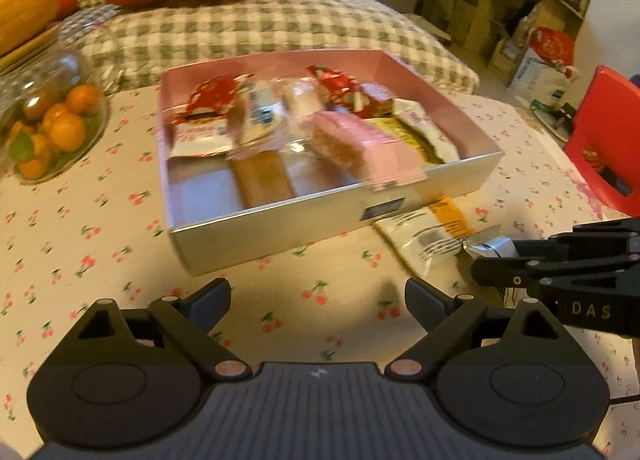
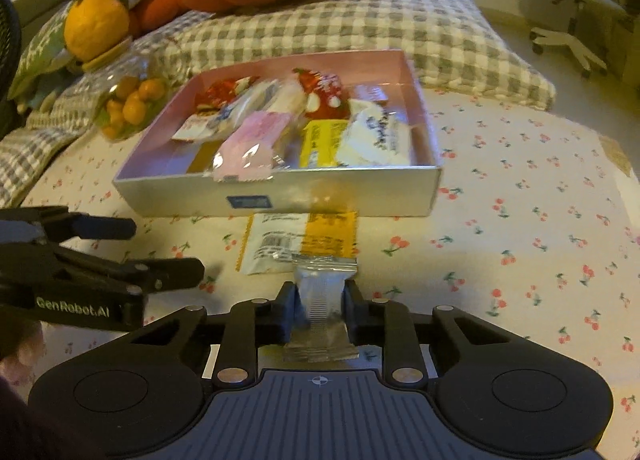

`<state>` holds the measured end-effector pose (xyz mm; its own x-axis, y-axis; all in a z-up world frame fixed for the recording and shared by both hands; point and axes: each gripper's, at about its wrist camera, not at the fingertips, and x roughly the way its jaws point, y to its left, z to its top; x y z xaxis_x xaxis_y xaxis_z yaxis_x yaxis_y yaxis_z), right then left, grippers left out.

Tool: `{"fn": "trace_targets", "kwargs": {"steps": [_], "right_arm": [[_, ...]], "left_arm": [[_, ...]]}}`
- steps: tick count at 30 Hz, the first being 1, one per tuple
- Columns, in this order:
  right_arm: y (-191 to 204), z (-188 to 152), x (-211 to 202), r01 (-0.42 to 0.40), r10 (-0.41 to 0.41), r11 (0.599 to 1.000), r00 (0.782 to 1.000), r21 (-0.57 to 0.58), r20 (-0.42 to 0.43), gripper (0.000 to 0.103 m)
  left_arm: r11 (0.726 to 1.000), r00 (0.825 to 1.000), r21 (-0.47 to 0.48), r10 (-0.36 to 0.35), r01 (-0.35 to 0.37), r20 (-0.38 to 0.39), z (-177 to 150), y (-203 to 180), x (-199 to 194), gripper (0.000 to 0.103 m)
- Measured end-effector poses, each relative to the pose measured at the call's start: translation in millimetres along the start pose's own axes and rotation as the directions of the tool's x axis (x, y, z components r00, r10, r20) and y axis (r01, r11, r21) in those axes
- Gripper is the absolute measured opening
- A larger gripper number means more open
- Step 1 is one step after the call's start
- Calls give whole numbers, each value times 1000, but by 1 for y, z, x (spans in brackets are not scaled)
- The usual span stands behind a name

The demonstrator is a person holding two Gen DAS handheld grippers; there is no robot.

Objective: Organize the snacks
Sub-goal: 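Grasp the clear wrapped candy with the right tool while the left tool grasps the yellow-white packet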

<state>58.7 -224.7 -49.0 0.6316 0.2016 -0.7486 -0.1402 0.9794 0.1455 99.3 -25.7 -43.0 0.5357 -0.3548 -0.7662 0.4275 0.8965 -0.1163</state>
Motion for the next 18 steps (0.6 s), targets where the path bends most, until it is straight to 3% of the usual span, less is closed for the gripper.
{"fn": "trace_targets", "kwargs": {"steps": [7,13,15,18], "right_arm": [[-24,0,-13,10,-11,998,1000,59,20,23],[-38,-4,-20,14,-16,997,1000,81,22,23],[-43,-5,-22,15,-17,996,1000,86,25,23],[-50,-6,-24,15,-18,995,999,99,26,23]], "left_arm": [[995,995,55,-86,83,45,7,-19,11,89],[987,985,20,-162,161,58,9,-20,24,80],[980,979,50,-195,192,60,8,-25,24,72],[967,969,100,-240,233,54,5,-35,22,72]]}}
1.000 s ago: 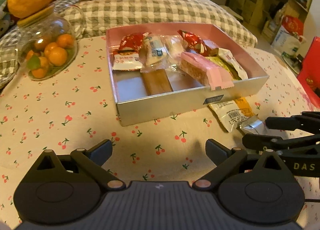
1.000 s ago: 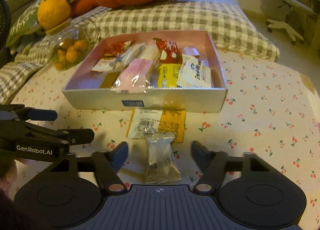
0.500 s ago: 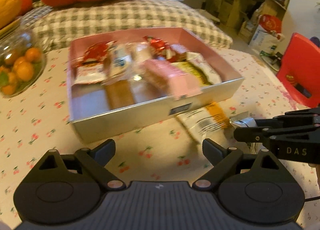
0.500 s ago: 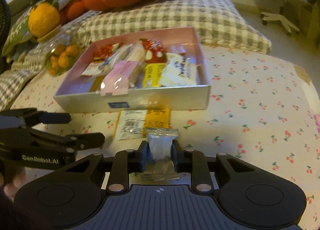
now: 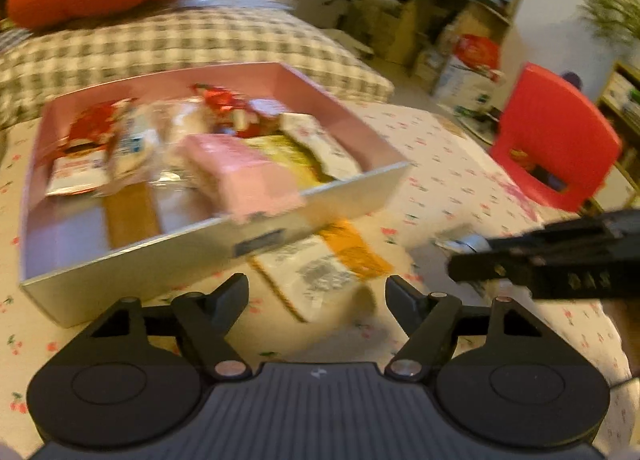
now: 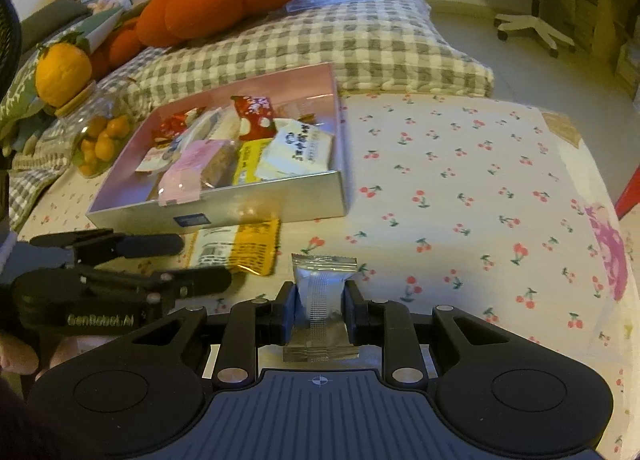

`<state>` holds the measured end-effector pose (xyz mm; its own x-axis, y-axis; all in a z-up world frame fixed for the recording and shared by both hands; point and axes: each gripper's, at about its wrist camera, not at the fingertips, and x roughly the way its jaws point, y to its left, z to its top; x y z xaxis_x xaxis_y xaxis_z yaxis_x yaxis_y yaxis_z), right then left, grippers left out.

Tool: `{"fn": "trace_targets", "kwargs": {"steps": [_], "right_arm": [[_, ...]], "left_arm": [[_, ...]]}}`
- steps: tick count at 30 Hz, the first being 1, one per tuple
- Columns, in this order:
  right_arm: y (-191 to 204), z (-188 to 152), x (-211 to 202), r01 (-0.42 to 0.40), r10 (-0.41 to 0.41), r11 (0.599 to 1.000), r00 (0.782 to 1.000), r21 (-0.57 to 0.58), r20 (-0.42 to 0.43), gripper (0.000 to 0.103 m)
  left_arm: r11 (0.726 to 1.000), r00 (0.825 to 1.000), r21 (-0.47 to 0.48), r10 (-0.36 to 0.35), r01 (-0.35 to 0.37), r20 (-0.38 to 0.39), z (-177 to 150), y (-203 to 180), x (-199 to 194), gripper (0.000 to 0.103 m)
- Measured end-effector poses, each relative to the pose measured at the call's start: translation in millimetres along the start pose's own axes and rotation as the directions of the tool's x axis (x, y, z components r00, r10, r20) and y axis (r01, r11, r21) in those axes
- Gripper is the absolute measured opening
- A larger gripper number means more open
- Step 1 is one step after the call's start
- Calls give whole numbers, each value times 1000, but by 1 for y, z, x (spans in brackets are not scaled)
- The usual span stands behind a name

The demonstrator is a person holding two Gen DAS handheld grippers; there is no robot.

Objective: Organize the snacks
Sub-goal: 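Grasp the clear wrapped candy with the right tool while the left tool grasps the yellow-white packet, then carry both held packets over the pink box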

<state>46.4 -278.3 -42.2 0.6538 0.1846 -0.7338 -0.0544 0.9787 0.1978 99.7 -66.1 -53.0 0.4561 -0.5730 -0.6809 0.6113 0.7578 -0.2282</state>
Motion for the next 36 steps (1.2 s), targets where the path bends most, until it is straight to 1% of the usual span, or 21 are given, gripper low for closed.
{"fn": "trace_targets", "kwargs": {"steps": [1,2,4,5,6,7,8,10,11,12,15,17,21,23,25,26,27,29,30,36], "right_arm": [[-3,0,0,1,-1,1000,1000,5,0,23],[-5,0,-1,2,-2,1000,1000,9,0,23],[-9,0,-2,5,-5,1000,1000,16,-1,23],[-11,-1,-2,7,-7,1000,1000,18,-3,23],[-12,-1,-3,8,-8,1000,1000,20,-3,23],[-14,-1,-4,8,-8,1000,1000,22,-4,23],[-16,-1,-4,9,-9,1000,1000,25,-3,23],[-18,-2,-6,9,-9,999,1000,32,-2,23],[-19,-2,-6,8,-8,999,1000,35,-1,23],[-20,-2,-6,6,-6,999,1000,38,-1,23],[-21,-1,-7,2,-2,999,1000,45,-2,23],[-21,-1,-7,1,-1,999,1000,44,-3,23],[-20,-2,-7,3,-2,999,1000,44,-7,23],[-20,-2,-6,4,-4,999,1000,42,-9,23],[-20,-2,-7,6,-6,999,1000,41,-10,23],[-20,-2,-7,8,-7,999,1000,41,-10,23],[-20,-2,-7,8,-7,999,1000,41,-10,23],[-20,-2,-7,7,-7,999,1000,41,-10,23],[-20,-2,-7,7,-7,999,1000,40,-10,23],[-15,-3,-9,13,-12,999,1000,33,-19,23]], "left_arm": [[1000,1000,19,-14,14,1,-1,-4,0,70],[998,999,34,-44,44,-8,-1,-7,0,69],[989,989,43,-139,141,-39,-2,-12,1,66],[983,983,52,-174,177,-60,-3,-16,1,66],[978,978,69,-194,199,-80,-3,-20,1,66],[977,978,90,-187,195,-91,-2,-23,2,66],[980,984,110,-155,165,-90,-1,-26,2,67],[989,995,124,-67,76,-73,-1,-30,3,77],[992,998,124,-19,26,-62,0,-30,6,78],[992,998,127,5,2,-55,1,-30,8,78],[991,999,136,28,-22,-38,4,-35,16,76],[989,999,148,34,-29,-29,7,-39,21,73],[983,998,172,66,-63,-11,9,-49,31,65],[978,996,189,89,-87,0,9,-48,30,64],[971,993,210,119,-119,11,6,-52,27,53],[967,991,218,131,-131,14,6,-53,27,50],[966,991,220,134,-134,15,5,-54,26,45],[969,991,210,135,-134,6,5,-55,24,41],[968,990,209,142,-140,4,6,-55,25,38],[972,985,171,170,-163,-24,5,-56,19,36]]}}
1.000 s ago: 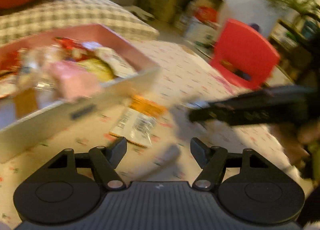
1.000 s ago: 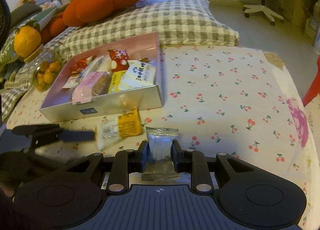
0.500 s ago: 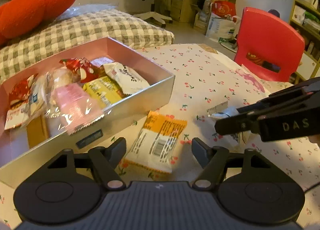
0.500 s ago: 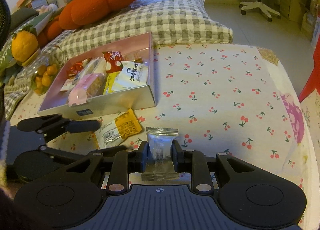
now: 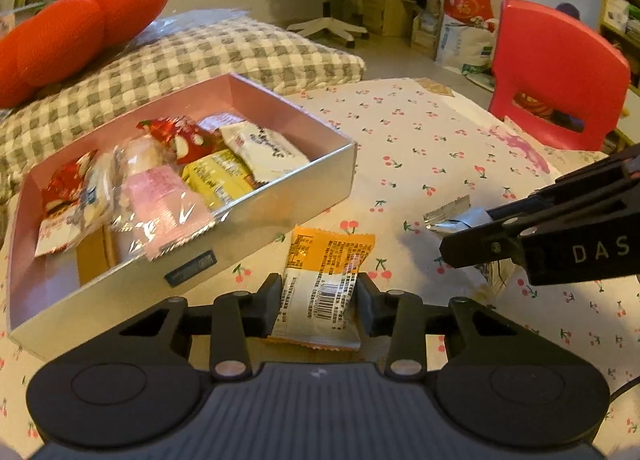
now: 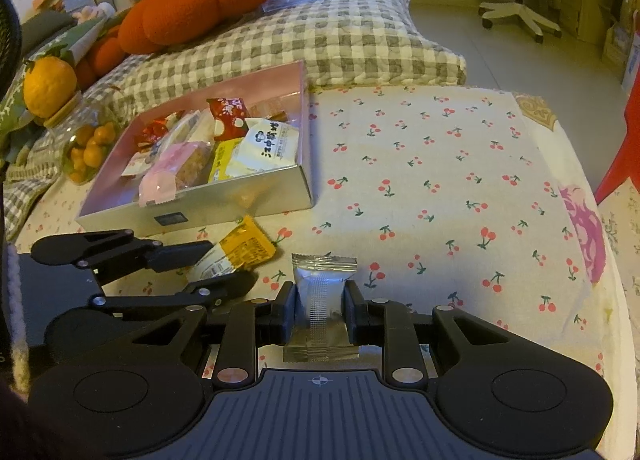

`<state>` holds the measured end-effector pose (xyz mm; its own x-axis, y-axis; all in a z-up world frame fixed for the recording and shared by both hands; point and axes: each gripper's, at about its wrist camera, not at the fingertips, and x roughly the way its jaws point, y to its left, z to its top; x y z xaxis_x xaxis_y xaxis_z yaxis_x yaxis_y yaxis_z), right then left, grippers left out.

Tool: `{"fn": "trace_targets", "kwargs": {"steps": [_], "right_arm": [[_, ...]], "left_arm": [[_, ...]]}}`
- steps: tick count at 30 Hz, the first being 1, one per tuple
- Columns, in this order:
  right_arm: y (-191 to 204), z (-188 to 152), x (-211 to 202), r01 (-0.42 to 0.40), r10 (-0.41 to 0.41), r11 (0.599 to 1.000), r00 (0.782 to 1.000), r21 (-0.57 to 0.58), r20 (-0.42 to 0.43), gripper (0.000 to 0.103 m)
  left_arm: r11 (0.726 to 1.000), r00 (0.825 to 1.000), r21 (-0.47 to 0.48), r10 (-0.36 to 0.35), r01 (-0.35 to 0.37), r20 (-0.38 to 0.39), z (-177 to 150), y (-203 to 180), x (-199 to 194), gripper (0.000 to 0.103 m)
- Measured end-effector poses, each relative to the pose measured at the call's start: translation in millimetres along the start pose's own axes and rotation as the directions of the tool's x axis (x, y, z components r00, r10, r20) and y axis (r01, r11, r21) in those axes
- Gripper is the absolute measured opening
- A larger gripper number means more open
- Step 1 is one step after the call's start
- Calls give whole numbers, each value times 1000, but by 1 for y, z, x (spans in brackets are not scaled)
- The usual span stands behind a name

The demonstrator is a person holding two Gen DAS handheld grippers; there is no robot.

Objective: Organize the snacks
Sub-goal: 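Carry both held packets over the pink box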

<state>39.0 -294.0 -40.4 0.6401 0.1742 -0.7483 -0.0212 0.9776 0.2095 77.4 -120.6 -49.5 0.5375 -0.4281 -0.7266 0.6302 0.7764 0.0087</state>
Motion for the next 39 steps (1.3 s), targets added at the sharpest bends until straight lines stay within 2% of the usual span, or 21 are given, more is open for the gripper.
{"fn": "trace_targets", "kwargs": {"steps": [10,17,27,39], "right_arm": [[15,2,-4,4,-4,1000,1000,5,-28,23],[30,7,-7,-28,29,999,999,26,-29,23],[52,15,-3,-52,52,998,998,27,-29,23],[75,23,5,-76,77,997,997,30,-28,23]], "left_arm": [[992,999,-124,-24,19,-34,-3,18,-24,36],[982,1000,-190,-25,23,-11,-2,39,-52,36],[953,997,-303,45,-24,62,5,88,-83,36],[907,989,-409,135,-103,51,9,125,-67,36]]}}
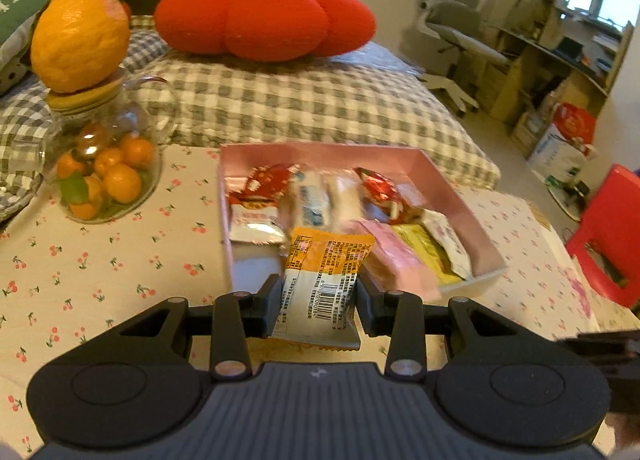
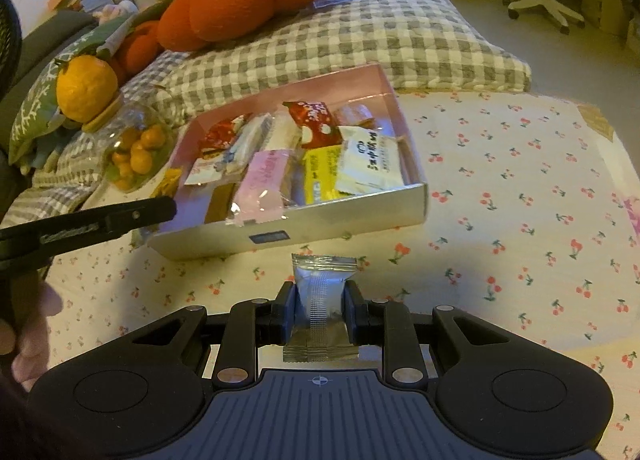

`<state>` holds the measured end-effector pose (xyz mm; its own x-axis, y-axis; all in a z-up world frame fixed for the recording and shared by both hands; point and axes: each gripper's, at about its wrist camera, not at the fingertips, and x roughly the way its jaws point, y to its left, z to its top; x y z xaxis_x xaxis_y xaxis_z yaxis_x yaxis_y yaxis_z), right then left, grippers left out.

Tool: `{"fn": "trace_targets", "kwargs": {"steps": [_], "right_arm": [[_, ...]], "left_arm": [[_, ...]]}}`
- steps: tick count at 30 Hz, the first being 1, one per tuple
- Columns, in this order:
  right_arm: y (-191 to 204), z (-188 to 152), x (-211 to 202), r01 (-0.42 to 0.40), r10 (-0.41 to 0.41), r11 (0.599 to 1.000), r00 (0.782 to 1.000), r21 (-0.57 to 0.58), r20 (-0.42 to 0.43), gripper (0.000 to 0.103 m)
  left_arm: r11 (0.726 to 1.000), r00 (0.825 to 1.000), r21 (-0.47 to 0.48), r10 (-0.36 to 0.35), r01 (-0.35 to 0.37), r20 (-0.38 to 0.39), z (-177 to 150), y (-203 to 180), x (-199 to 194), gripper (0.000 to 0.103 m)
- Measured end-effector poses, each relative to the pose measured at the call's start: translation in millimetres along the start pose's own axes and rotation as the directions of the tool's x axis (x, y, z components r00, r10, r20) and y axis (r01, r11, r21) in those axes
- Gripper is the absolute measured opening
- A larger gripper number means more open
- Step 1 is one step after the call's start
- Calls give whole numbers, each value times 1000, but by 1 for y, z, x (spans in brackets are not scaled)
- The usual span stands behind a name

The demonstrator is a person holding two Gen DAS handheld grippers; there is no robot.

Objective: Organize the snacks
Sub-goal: 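Carry both held packets over the pink box, then lower both packets into the pink box and open both tools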

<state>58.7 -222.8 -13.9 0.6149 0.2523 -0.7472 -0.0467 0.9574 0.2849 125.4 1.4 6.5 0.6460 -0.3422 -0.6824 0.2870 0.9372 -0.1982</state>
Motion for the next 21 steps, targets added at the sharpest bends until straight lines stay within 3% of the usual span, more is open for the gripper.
{"fn": "trace_targets", "kwargs": {"steps": [12,16,21], "right_arm": [[15,7,9,-15,15,1000,1000,6,1,23],[15,9,11,-15,15,1000,1000,18,3,23],[14,12,12,-20,20,999,1000,34,7,23]], "left_arm": [[1000,999,-17,15,-14,30,1,9,20,38],[1000,1000,-21,17,-17,12,-2,10,21,50],[999,1000,-52,8,-8,3,-5,12,15,56]]}}
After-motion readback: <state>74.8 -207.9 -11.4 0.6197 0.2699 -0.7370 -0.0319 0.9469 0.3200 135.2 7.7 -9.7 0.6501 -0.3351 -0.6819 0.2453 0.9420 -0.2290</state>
